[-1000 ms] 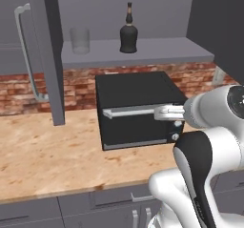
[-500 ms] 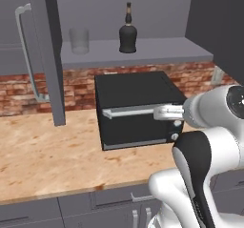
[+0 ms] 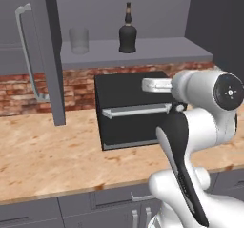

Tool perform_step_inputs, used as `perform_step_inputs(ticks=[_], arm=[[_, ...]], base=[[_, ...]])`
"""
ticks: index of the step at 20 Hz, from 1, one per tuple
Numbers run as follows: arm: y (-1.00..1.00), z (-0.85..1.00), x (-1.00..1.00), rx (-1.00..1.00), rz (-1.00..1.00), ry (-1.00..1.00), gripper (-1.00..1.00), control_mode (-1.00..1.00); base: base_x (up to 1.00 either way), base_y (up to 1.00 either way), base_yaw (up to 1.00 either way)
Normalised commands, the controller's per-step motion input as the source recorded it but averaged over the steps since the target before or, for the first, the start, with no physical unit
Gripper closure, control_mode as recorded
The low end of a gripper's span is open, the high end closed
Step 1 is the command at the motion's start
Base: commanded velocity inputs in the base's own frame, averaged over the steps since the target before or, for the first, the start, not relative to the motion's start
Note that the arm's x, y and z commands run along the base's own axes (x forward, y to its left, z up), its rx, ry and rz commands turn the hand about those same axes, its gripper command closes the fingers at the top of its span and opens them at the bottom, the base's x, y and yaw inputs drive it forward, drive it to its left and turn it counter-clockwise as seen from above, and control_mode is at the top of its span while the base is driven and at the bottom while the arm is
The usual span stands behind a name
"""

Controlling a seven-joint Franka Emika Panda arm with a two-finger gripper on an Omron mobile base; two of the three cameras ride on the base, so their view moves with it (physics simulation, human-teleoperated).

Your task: There is a bowl on the dining counter. Grab a lemon wedge from the fridge and place it in the bowl. Then get the liquor bottle and glass cup from the cabinet and place them next to the bowl.

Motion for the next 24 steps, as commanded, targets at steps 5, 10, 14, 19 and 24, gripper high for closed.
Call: perform_step_inputs(ticks=[5, 10, 14, 19, 24], arm=[[0.0, 0.78, 0.6, -0.01, 0.14, -0.22, -1.0, -1.0], [0.01, 0.61, 0.6, -0.02, 0.13, -0.08, -1.0, -1.0], [0.03, 0.26, 0.35, -0.01, 0.04, -0.03, -1.0, -1.0], [0.0, 0.02, 0.06, 0.0, -0.01, 0.01, -1.0, -1.0], [0.07, 0.18, 0.33, -0.01, -0.06, -0.05, -1.0, -1.0]], base=[[0.0, 0.0, 0.0], [0.0, 0.0, 0.0], [0.0, 0.0, 0.0], [0.0, 0.0, 0.0], [0.0, 0.0, 0.0]])
